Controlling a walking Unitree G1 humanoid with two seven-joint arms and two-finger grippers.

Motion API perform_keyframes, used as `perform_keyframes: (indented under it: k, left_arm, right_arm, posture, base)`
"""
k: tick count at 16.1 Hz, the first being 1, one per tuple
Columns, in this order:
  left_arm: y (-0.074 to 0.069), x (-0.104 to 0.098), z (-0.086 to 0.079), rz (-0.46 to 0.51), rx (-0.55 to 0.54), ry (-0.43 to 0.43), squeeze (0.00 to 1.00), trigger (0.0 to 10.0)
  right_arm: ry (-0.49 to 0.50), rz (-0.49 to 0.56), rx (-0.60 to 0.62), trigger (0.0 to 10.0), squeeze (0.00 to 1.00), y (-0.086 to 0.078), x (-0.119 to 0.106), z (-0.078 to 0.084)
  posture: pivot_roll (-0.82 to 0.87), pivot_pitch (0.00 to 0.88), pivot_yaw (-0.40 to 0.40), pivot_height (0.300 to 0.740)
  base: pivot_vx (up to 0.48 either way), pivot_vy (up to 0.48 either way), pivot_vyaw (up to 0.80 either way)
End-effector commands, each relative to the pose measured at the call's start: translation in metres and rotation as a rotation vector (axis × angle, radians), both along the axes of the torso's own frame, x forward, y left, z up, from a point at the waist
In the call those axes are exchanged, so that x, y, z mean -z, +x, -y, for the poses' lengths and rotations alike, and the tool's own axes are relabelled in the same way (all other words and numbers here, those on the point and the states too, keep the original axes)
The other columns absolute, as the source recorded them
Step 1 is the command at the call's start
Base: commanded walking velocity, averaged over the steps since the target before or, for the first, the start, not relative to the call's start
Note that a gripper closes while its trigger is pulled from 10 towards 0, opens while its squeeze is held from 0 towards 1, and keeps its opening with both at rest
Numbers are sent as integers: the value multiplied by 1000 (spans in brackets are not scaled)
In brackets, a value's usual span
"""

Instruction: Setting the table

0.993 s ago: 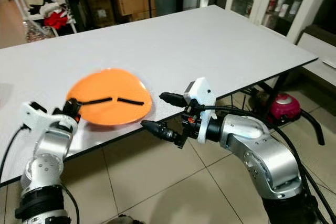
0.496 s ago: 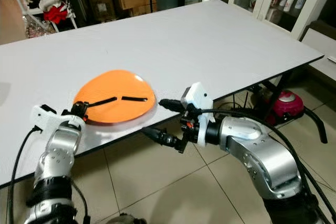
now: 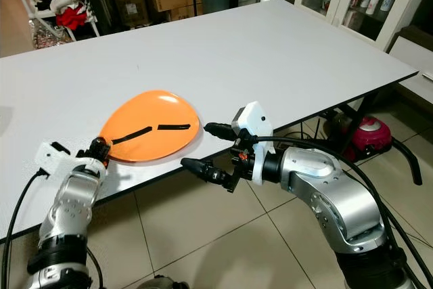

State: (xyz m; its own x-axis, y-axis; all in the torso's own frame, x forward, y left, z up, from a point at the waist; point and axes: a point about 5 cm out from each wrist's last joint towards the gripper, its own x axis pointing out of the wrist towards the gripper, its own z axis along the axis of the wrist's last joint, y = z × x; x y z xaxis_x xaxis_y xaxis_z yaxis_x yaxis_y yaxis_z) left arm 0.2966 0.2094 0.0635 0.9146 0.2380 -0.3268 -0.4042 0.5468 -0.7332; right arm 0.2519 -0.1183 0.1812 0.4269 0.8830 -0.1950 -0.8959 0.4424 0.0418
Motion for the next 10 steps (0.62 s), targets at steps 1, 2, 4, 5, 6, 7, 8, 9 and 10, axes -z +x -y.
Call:
perform_keyframes:
  k: [1, 2, 4, 5, 6, 7, 8, 9, 10]
  left_arm:
    - [-8, 0, -10, -2, -17, 25, 1000, 10000]
    - [-12, -1, -14, 1, -17, 51, 1000, 10000]
    - [-22, -9, -23, 35, -14, 131, 1000, 10000]
    - [-35, -31, -32, 106, 20, 343, 71, 10000]
    - [-42, -51, -31, 163, 70, 499, 0, 10000]
    - [-47, -68, -27, 211, 136, 608, 0, 10000]
    - [-52, -81, -22, 245, 200, 716, 0, 10000]
    - [-56, -92, -13, 274, 257, 785, 0, 10000]
    - [-66, -108, 7, 332, 340, 854, 0, 10000]
  right_arm:
    - [-2, 5, -1, 10000, 0, 0, -2, -1]
    - [1, 7, 3, 10000, 0, 1, -3, -1]
    - [19, 21, 34, 10000, 0, 2, -5, 0]
    - [55, 53, 154, 10000, 0, 5, -5, 3]
    - [81, 87, 273, 10000, 0, 8, -4, 4]
    - [88, 129, 359, 10000, 0, 9, -4, 2]
    - [84, 161, 419, 10000, 0, 8, -3, 0]
    - [93, 148, 469, 10000, 0, 7, 1, 0]
    - [113, 102, 570, 10000, 0, 2, 8, 3]
  posture:
    - [-56, 0, 105, 740]
    - [-56, 0, 105, 740]
    - [-54, 0, 109, 740]
    - [-55, 0, 112, 740]
    - [-58, 0, 112, 740]
    - [-56, 0, 110, 740]
    - [-52, 0, 109, 740]
    - [-51, 0, 112, 740]
    - [-47, 0, 115, 740]
  base:
    - [0, 0, 0]
    - [0, 0, 0]
    - [0, 0, 0]
    - [0, 0, 0]
    - [0, 0, 0]
    - [0, 0, 0]
    - [0, 0, 0]
    - [0, 0, 800]
    - [0, 0, 800]
